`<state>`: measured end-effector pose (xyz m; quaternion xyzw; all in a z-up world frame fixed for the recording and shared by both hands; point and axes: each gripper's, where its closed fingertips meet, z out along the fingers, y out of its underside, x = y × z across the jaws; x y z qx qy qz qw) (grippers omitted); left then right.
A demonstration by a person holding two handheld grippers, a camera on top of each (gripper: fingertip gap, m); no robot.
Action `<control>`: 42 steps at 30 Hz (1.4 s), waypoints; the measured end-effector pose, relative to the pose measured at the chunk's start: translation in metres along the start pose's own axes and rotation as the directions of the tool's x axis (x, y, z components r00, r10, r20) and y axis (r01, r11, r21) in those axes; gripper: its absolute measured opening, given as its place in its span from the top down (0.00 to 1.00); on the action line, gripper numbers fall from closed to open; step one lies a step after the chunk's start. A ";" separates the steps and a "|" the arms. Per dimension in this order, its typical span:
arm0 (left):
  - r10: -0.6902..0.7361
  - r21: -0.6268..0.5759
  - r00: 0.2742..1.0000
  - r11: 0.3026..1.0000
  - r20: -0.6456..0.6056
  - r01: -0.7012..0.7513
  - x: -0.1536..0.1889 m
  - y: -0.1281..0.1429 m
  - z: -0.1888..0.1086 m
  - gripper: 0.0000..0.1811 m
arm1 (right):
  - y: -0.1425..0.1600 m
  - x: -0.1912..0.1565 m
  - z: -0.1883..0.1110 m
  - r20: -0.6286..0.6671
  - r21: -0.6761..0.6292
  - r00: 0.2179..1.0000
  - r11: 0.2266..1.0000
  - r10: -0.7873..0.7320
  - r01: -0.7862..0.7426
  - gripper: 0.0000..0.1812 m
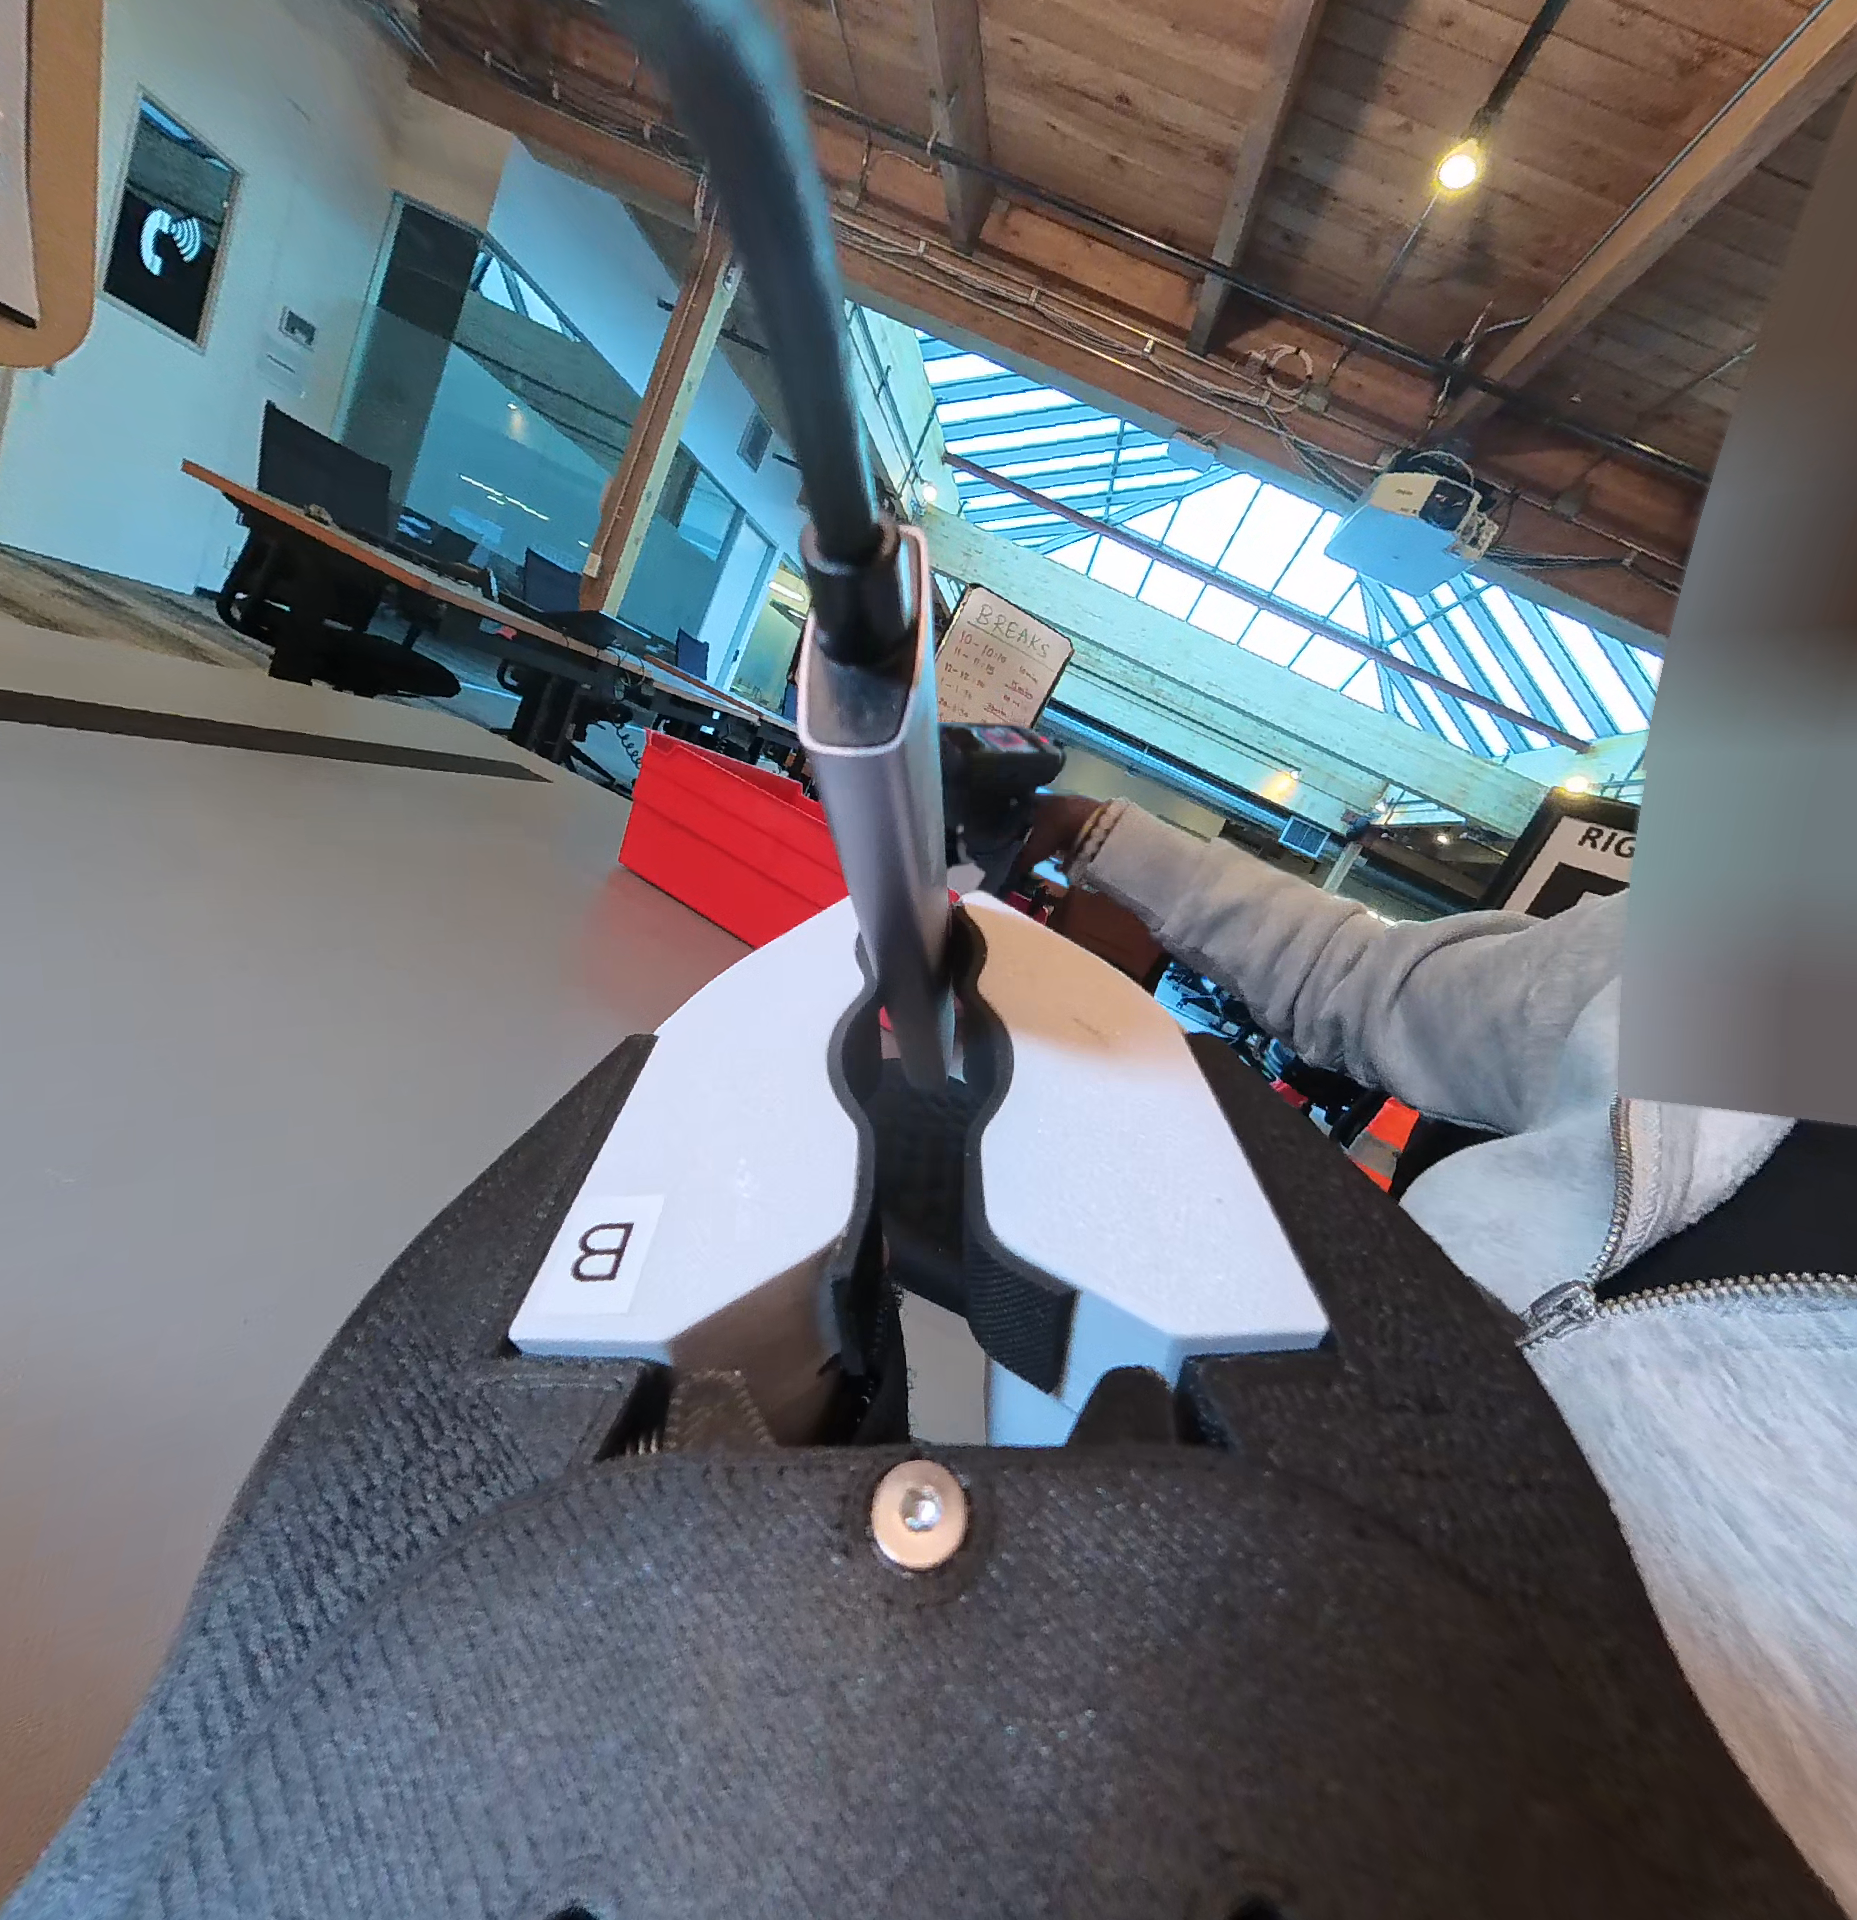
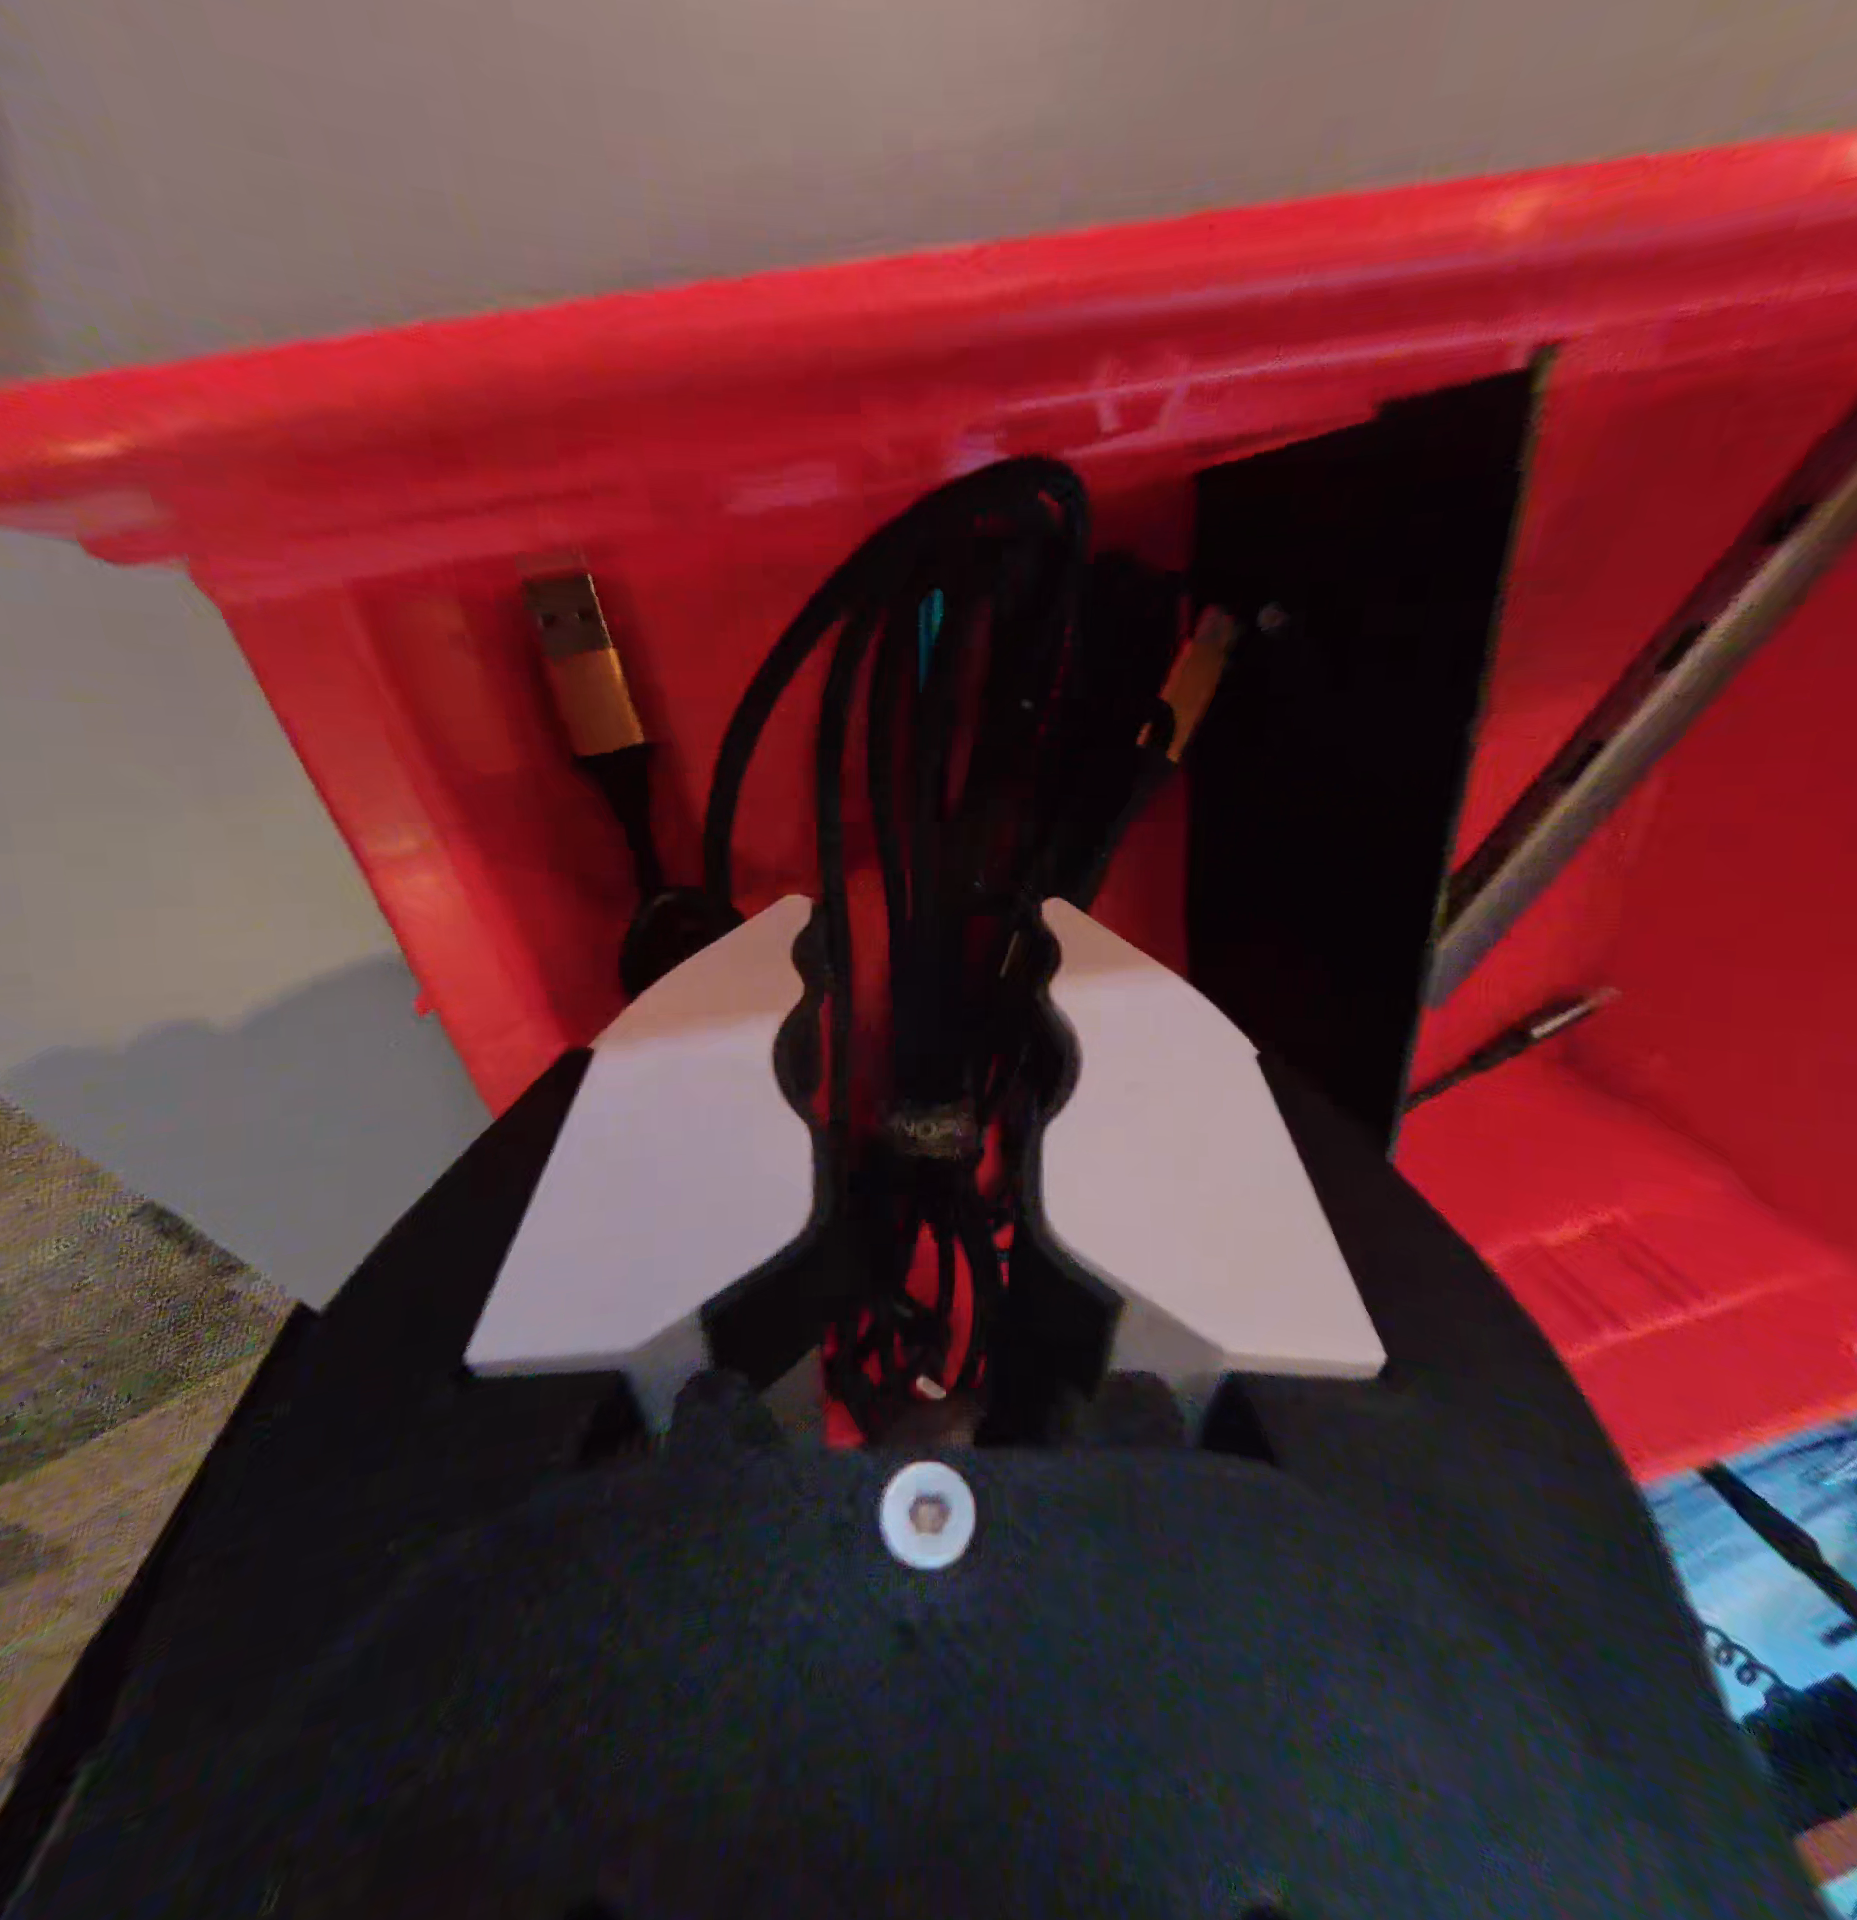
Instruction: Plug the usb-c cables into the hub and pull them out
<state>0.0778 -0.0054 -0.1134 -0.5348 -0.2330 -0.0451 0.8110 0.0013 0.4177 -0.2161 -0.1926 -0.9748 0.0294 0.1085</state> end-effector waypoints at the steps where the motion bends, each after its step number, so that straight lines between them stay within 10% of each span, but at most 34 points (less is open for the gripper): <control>1: -0.001 -0.001 1.000 1.000 0.000 0.001 0.000 0.000 0.000 0.95 | -0.001 0.002 -0.008 -0.014 0.008 1.000 1.000 0.009 -0.009 0.78; 7: 0.003 -0.002 1.000 1.000 0.000 -0.003 0.000 0.000 0.000 0.95 | -0.039 0.011 -0.078 -0.150 0.248 0.982 0.966 0.114 -0.074 0.69; 12: 0.009 -0.014 1.000 1.000 0.003 -0.009 0.000 0.002 0.002 0.95 | -0.177 -0.062 -0.148 -0.123 0.780 0.975 0.625 0.185 -0.020 0.77; 19: 0.118 -0.119 0.993 0.986 -0.014 -0.119 0.010 0.018 0.009 0.95 | -0.331 -0.209 -0.142 0.035 0.970 0.994 0.245 -0.101 -0.009 0.82; 23: 0.229 -0.248 0.972 0.940 -0.055 -0.235 0.019 0.040 0.017 0.95 | -0.372 -0.235 -0.117 0.112 0.946 0.975 0.321 -0.190 -0.046 0.79; 31: 0.397 -0.416 0.910 0.813 -0.114 -0.407 0.026 0.073 0.025 0.90 | -0.367 -0.245 -0.115 0.067 0.953 0.968 0.303 -0.243 0.010 0.95; 37: 0.380 -0.345 0.913 0.845 -0.151 -0.409 0.034 0.064 0.022 0.87 | -0.318 -0.165 -0.174 0.124 0.992 0.992 -0.027 0.027 -0.123 0.95; 42: 0.318 -0.241 0.940 0.910 -0.120 -0.338 0.033 0.044 0.019 0.70 | -0.239 -0.084 -0.205 -0.074 0.997 0.907 -0.002 0.414 0.082 0.95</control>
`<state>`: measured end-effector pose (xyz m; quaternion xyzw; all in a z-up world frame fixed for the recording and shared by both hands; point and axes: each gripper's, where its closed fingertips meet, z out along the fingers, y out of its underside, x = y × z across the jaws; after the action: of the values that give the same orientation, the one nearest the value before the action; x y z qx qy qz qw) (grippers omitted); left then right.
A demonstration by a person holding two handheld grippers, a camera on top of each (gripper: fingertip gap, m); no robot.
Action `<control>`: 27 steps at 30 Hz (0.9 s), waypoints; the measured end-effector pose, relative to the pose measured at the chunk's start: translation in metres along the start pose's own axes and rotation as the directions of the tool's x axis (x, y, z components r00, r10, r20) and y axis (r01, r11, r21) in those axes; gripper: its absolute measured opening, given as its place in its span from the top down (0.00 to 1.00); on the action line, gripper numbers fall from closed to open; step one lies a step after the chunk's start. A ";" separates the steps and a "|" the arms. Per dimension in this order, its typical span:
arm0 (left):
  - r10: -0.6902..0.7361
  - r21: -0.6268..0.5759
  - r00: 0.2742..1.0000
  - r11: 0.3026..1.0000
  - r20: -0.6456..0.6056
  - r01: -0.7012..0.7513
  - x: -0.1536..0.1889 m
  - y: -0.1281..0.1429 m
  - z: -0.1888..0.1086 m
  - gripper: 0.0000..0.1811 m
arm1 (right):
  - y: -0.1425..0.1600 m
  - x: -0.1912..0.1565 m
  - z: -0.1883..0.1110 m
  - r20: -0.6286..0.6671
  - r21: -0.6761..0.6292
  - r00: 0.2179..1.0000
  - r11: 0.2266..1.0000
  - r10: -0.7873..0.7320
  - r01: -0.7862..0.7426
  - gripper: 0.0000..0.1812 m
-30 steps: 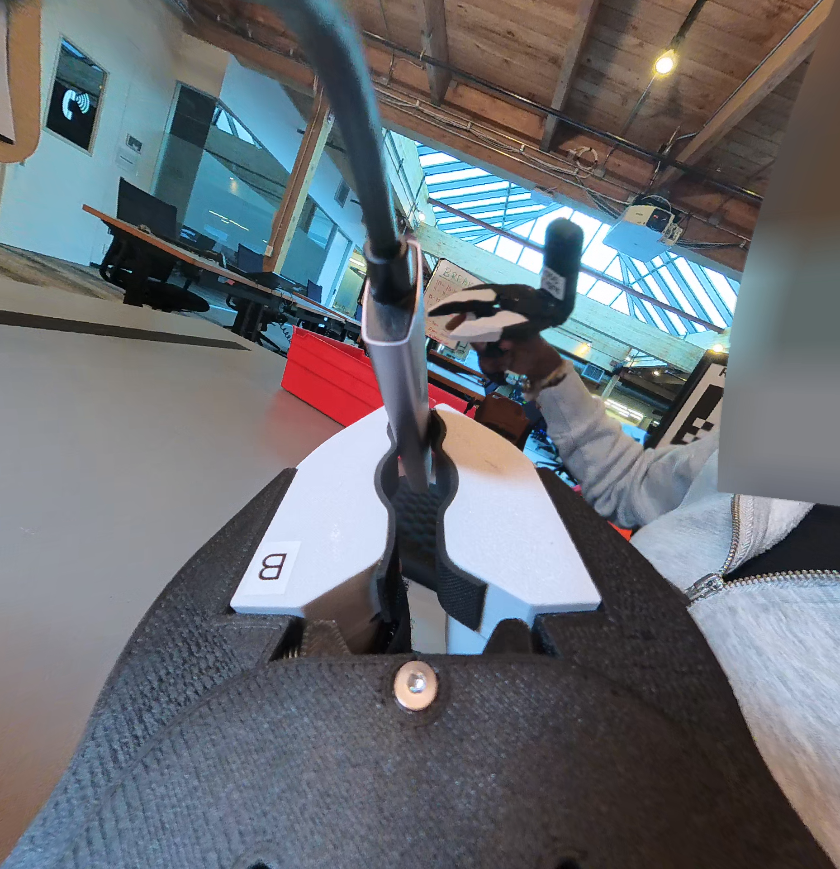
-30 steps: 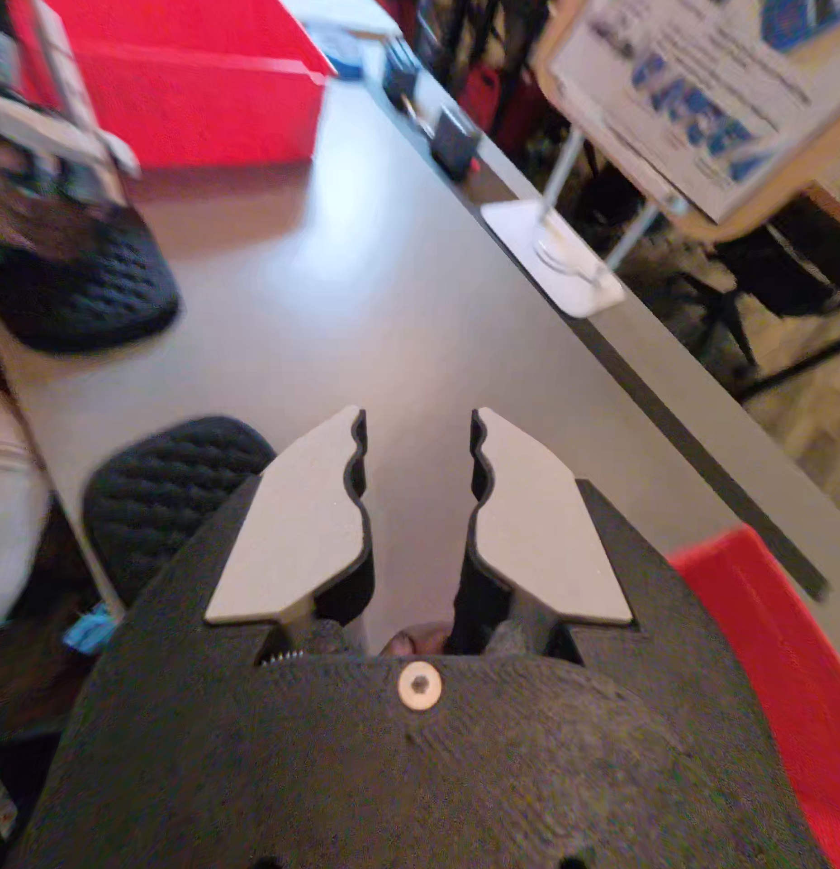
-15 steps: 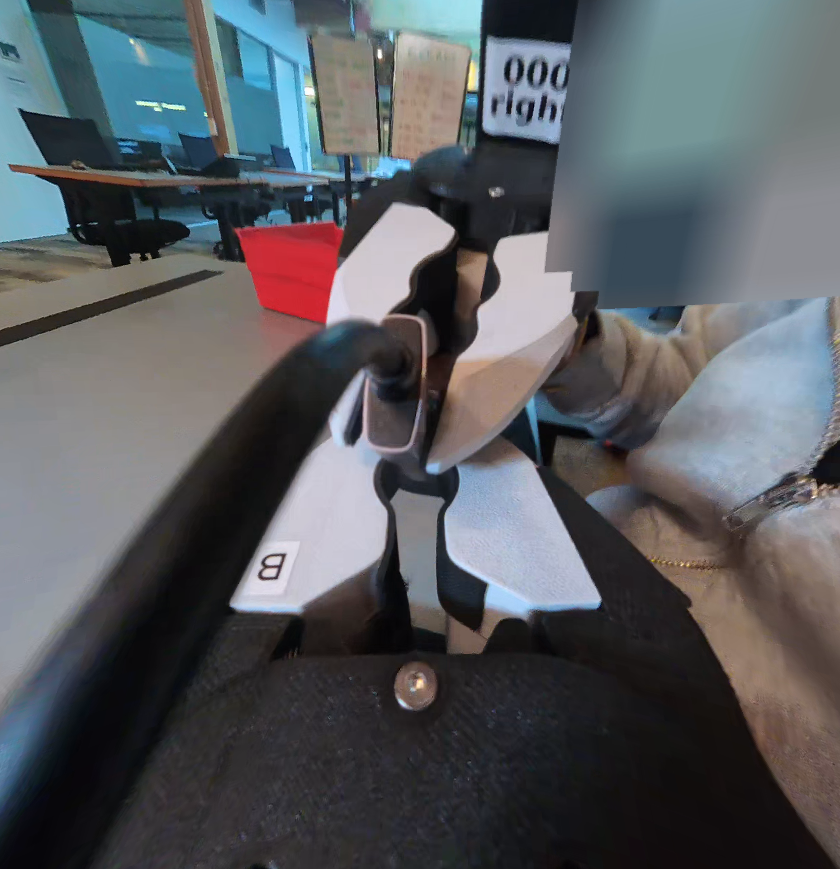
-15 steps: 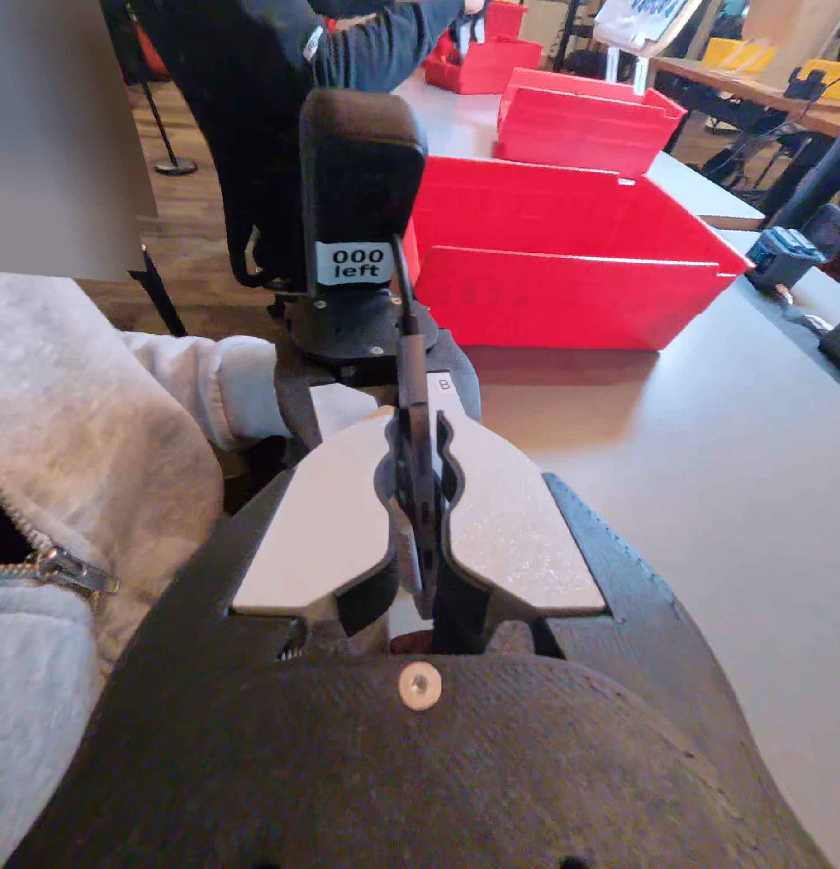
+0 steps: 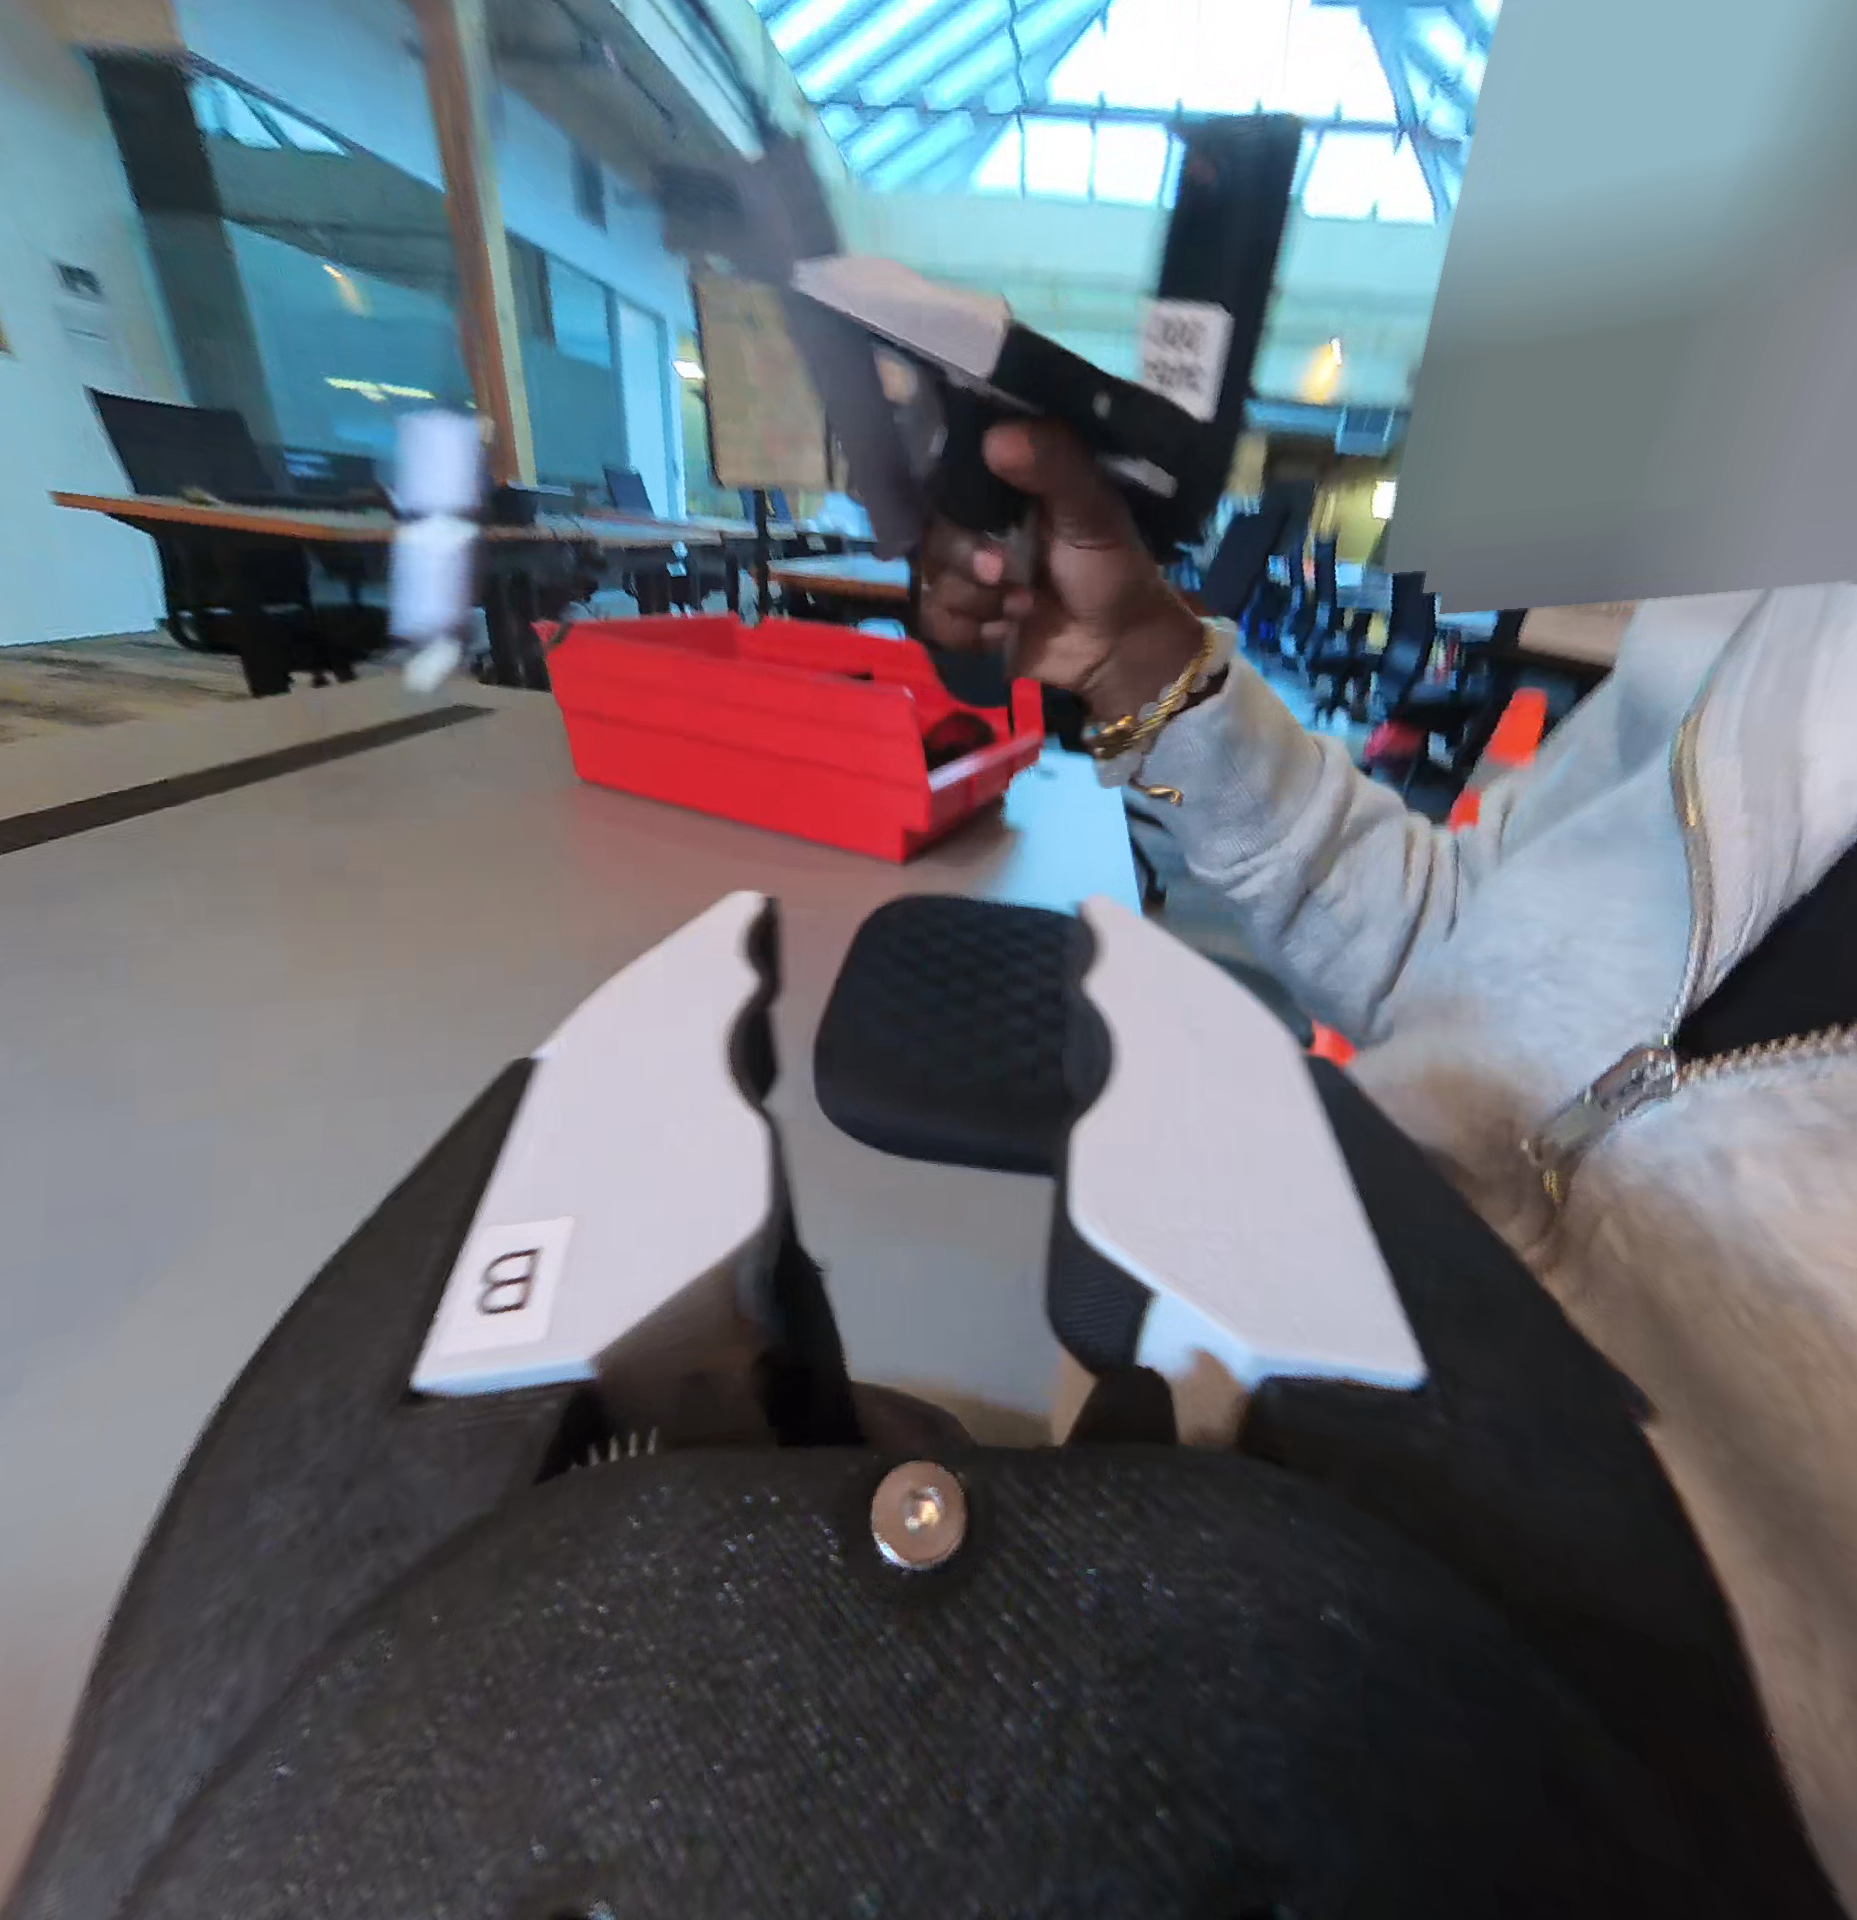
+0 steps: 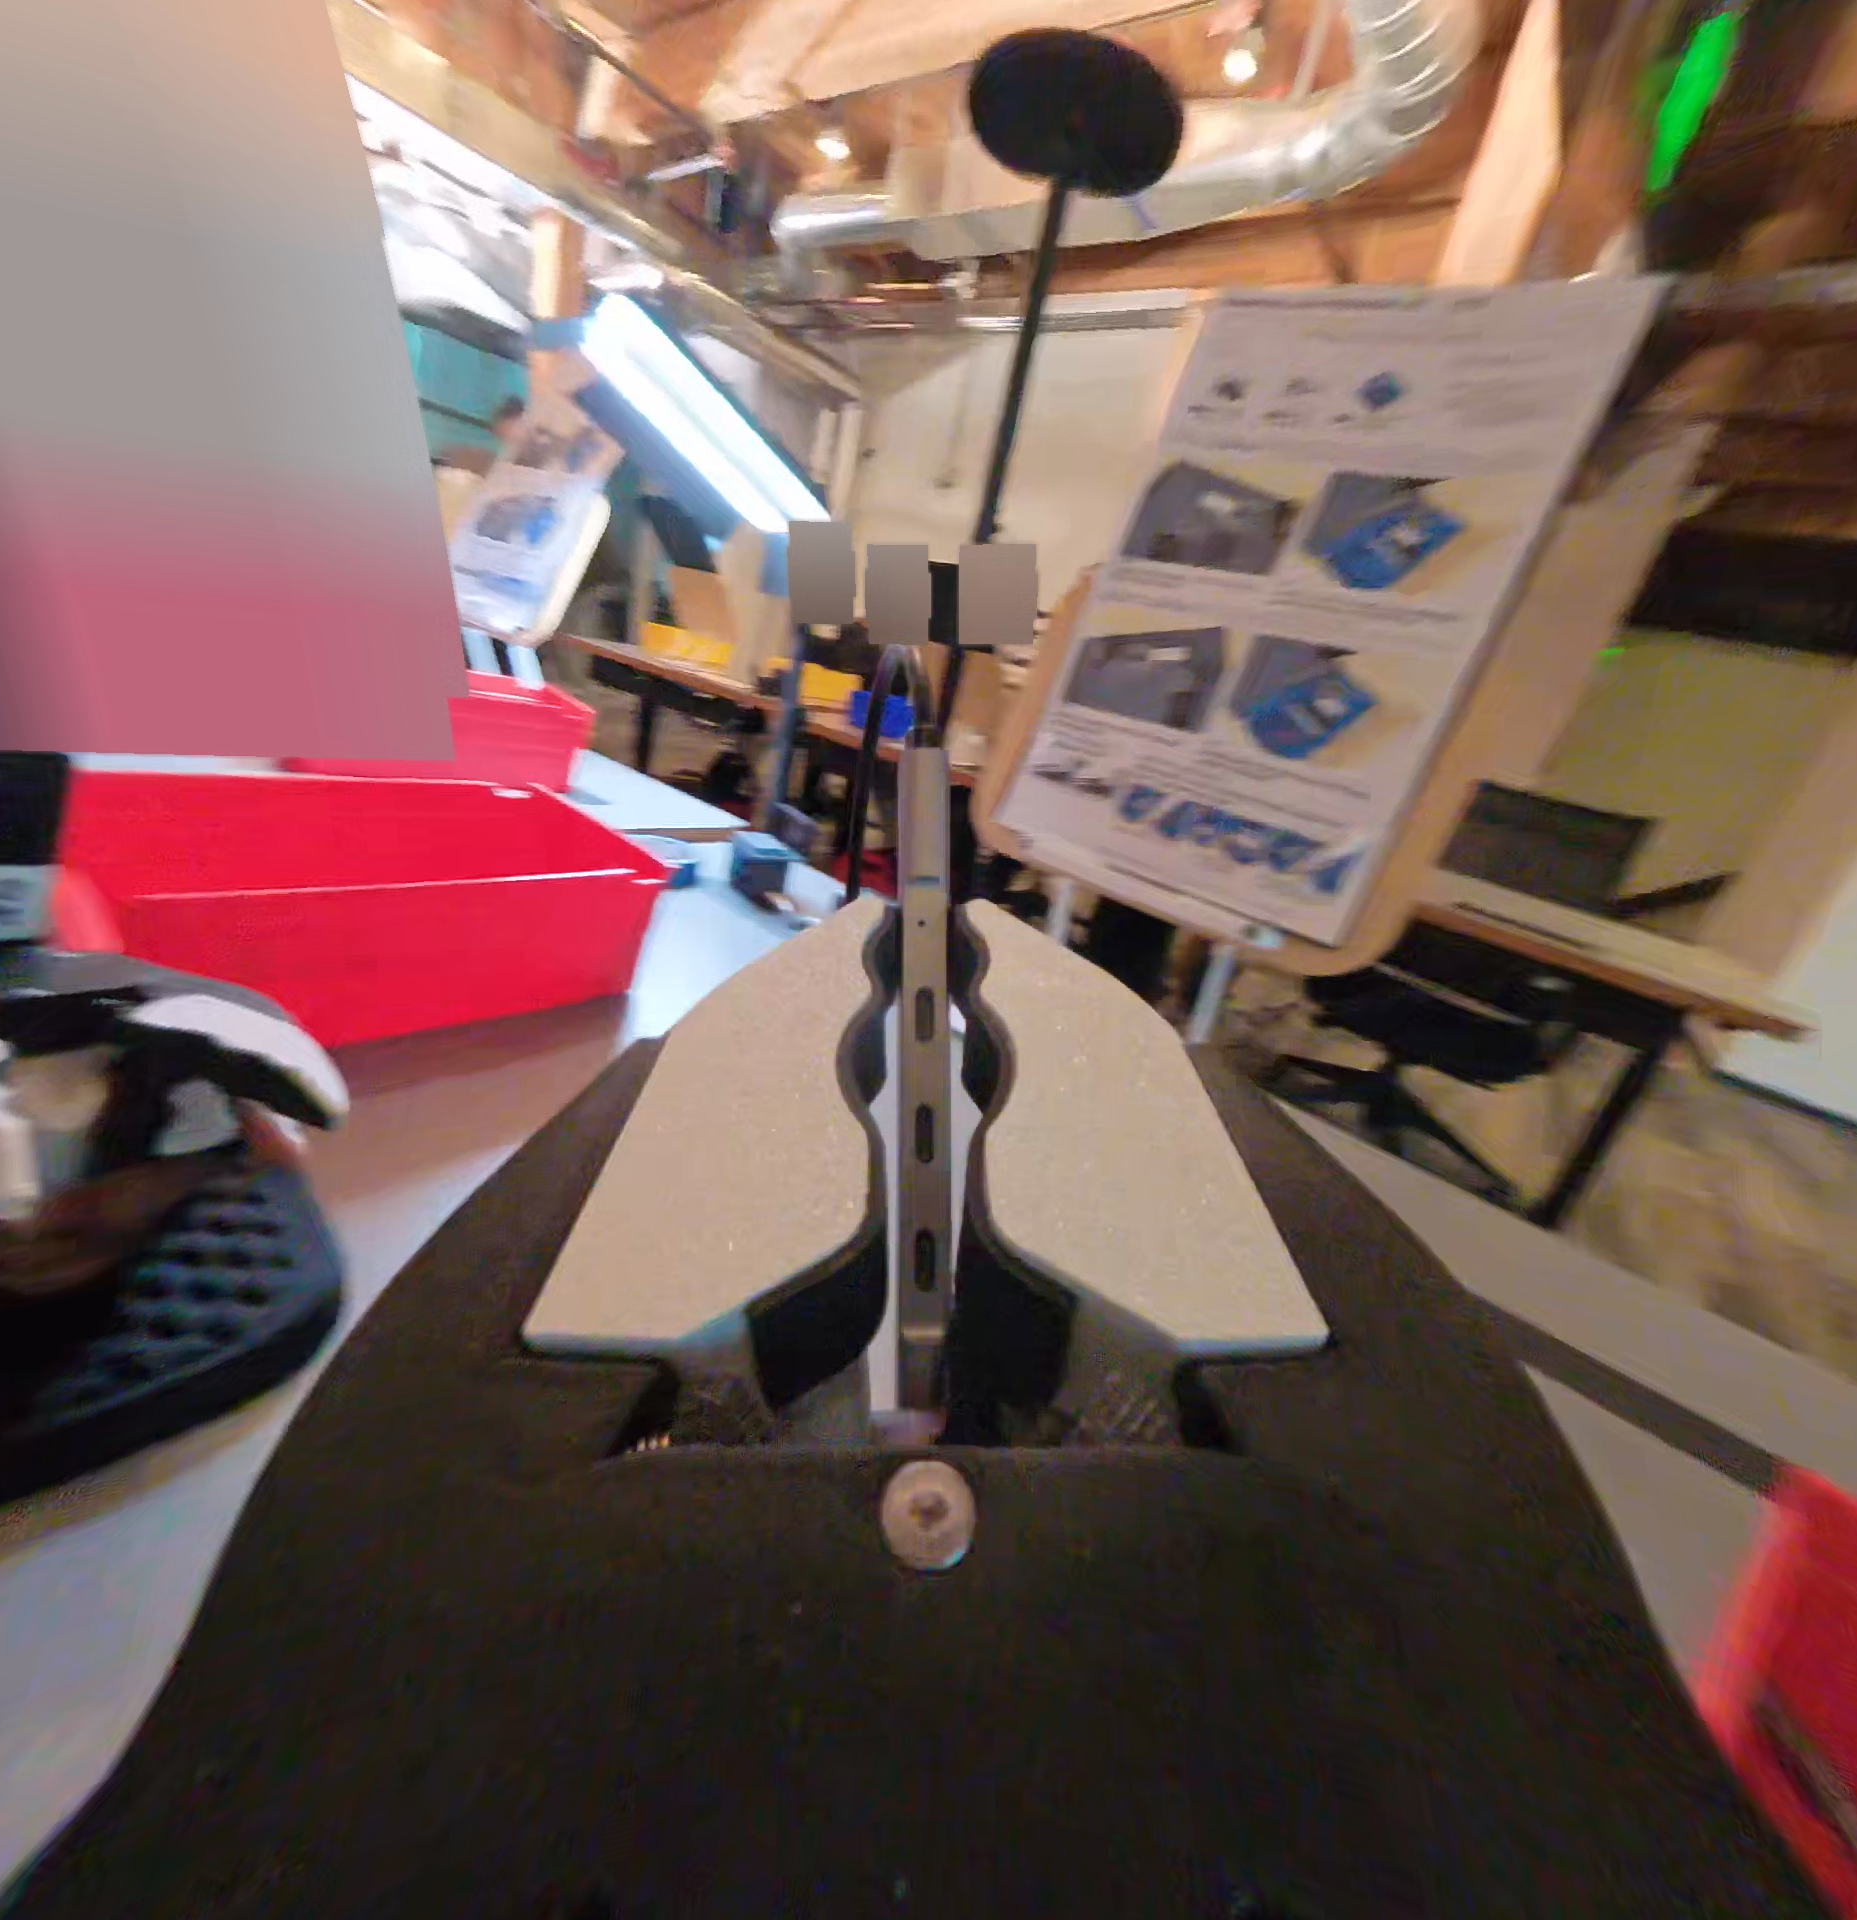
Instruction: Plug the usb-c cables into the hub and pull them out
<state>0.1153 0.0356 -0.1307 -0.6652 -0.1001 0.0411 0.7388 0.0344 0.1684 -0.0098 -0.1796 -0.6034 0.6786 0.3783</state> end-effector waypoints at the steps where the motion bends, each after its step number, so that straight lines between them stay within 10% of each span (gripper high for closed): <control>1: -0.016 0.016 1.000 1.000 0.009 0.016 -0.002 -0.002 -0.001 0.65 | -0.007 0.021 -0.013 -0.080 -0.017 0.995 0.998 -0.062 0.061 0.95; 5: -0.012 0.082 0.999 0.997 0.044 0.008 -0.006 -0.011 -0.003 0.44 | -0.035 0.102 -0.074 -0.359 -0.206 0.873 0.940 -0.330 0.271 0.95; 9: 0.015 0.211 0.998 0.977 0.068 -0.029 -0.007 -0.025 -0.009 0.40 | -0.024 0.171 -0.121 -0.350 -0.539 0.760 0.781 -0.547 0.315 0.95; 20: -0.009 0.290 0.997 0.957 0.074 -0.013 -0.010 -0.033 -0.014 0.40 | 0.130 0.276 -0.144 -0.064 -0.913 0.850 0.374 -0.523 0.162 0.95; 27: -0.012 0.291 0.997 0.957 0.073 -0.010 -0.011 -0.033 -0.014 0.41 | 0.164 0.298 -0.135 -0.165 -0.919 0.912 0.395 -0.376 -0.003 0.83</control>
<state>0.1054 0.0160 -0.1003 -0.5472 -0.1204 0.0795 0.8245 -0.1126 0.4805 -0.1307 -0.4008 -0.8115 0.1544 0.3962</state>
